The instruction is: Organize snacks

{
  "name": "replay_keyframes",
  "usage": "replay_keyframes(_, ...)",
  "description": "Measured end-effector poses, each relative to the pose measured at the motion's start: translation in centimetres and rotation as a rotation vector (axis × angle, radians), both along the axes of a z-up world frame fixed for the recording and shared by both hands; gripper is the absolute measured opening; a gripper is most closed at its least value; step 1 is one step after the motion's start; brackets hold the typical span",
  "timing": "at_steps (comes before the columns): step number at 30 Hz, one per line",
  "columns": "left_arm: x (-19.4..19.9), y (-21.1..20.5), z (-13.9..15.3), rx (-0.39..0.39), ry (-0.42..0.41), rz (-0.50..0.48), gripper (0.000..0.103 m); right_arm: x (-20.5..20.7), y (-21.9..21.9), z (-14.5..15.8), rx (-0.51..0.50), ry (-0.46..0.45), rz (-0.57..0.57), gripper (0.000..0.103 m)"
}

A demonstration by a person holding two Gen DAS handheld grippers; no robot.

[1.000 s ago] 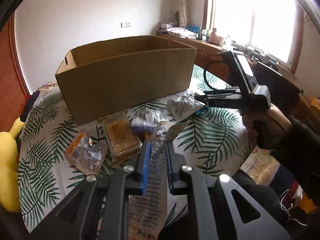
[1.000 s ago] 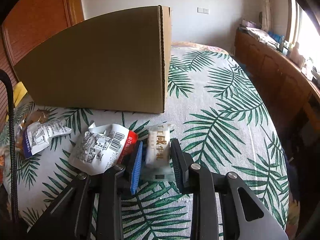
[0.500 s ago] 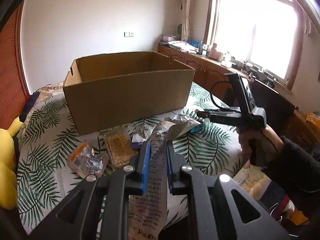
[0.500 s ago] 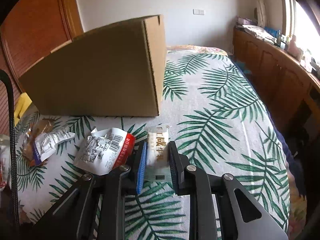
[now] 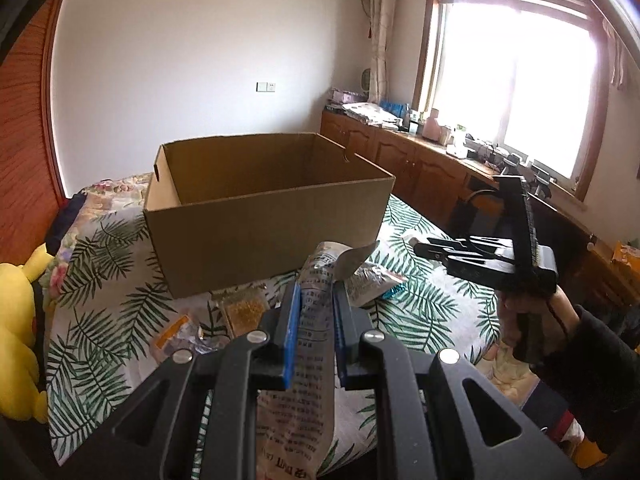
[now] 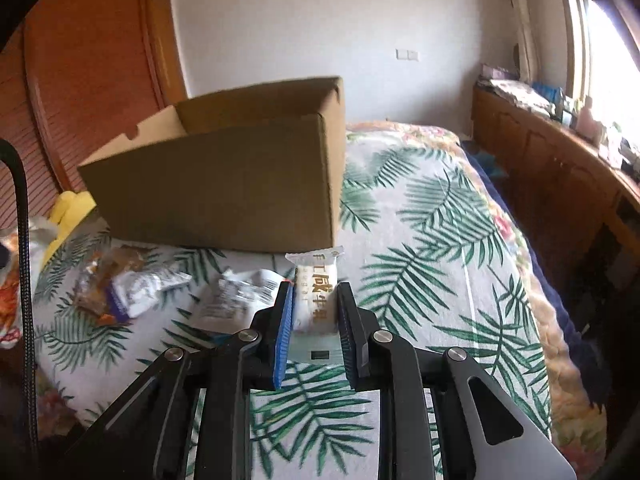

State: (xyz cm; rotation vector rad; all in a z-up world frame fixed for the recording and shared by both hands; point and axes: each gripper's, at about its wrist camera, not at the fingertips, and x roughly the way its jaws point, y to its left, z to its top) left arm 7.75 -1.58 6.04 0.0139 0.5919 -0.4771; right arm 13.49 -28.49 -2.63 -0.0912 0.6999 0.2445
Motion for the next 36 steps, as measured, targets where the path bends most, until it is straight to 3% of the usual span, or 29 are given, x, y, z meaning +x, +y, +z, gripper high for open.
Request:
replay_keyframes(13,0.4,1.1,2.3,-0.028,-0.047,0.033,0.012,-2.4,3.6,3.2,0.015,-0.071,0.099,0.020)
replay_keyframes(28,4.8,-0.1,5.9,0.022,-0.105,0.036,0.012,-1.7,6.5,5.4,0.020,-0.112,0.151,0.020)
replay_keyframes(36,6.8,-0.7,7.3,0.040,-0.135,0.039,0.000,-0.3,7.2,6.4,0.036,-0.114,0.158,0.020)
